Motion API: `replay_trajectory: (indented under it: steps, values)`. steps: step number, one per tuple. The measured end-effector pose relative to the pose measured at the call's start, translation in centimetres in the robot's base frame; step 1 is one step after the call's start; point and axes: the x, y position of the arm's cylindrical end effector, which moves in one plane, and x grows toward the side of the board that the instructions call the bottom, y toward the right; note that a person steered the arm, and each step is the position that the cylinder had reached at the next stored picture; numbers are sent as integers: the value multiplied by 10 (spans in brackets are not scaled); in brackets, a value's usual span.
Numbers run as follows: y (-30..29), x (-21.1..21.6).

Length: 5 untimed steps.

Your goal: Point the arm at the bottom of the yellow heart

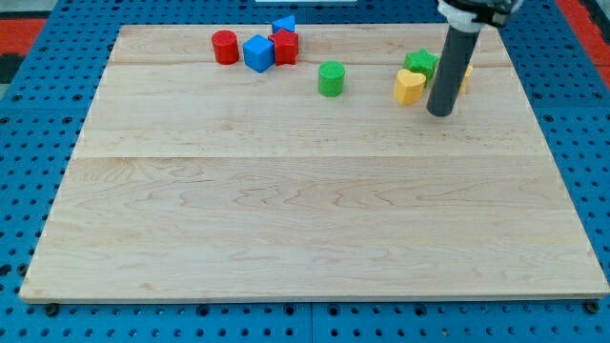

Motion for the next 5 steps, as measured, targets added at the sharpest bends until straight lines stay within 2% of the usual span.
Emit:
replay_trajectory:
  steps: [1, 3, 4, 5]
  values:
    - [57, -1]
    - [32, -21]
    - [32, -1]
    - [32, 65]
